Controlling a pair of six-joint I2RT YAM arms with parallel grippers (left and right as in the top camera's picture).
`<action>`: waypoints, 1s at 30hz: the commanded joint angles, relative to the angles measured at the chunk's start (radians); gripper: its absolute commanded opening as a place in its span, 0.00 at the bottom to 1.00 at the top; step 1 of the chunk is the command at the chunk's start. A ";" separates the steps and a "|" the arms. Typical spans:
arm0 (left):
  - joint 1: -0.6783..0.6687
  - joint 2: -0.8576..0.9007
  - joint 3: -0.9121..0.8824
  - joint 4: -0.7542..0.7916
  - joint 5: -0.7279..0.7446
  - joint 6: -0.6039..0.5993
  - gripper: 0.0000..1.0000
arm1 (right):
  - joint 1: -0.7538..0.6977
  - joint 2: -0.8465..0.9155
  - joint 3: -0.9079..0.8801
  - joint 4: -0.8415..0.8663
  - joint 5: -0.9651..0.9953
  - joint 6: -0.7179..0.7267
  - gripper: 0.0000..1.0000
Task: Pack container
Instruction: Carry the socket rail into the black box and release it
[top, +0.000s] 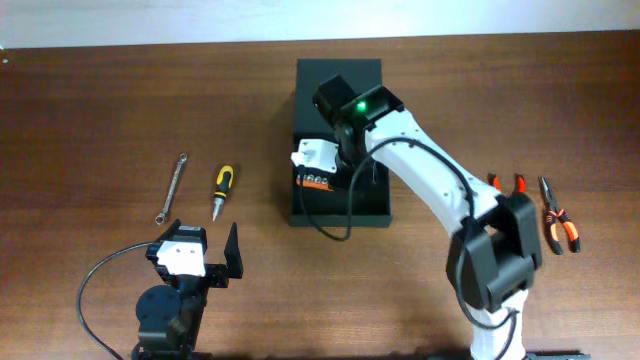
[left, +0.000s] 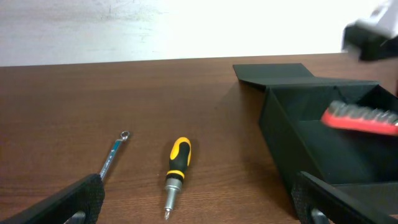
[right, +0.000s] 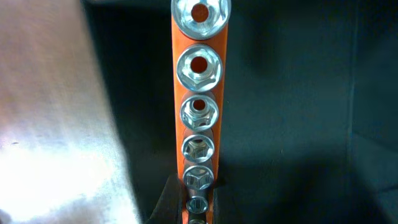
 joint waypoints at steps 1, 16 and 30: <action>-0.003 -0.002 0.021 0.003 0.018 -0.010 0.99 | -0.063 0.034 0.014 0.003 0.004 -0.013 0.04; -0.003 -0.002 0.021 0.003 0.018 -0.010 0.99 | -0.120 0.138 0.005 -0.010 -0.010 -0.014 0.05; -0.003 -0.002 0.021 0.003 0.018 -0.010 0.99 | -0.120 0.148 0.013 -0.021 -0.022 0.082 0.99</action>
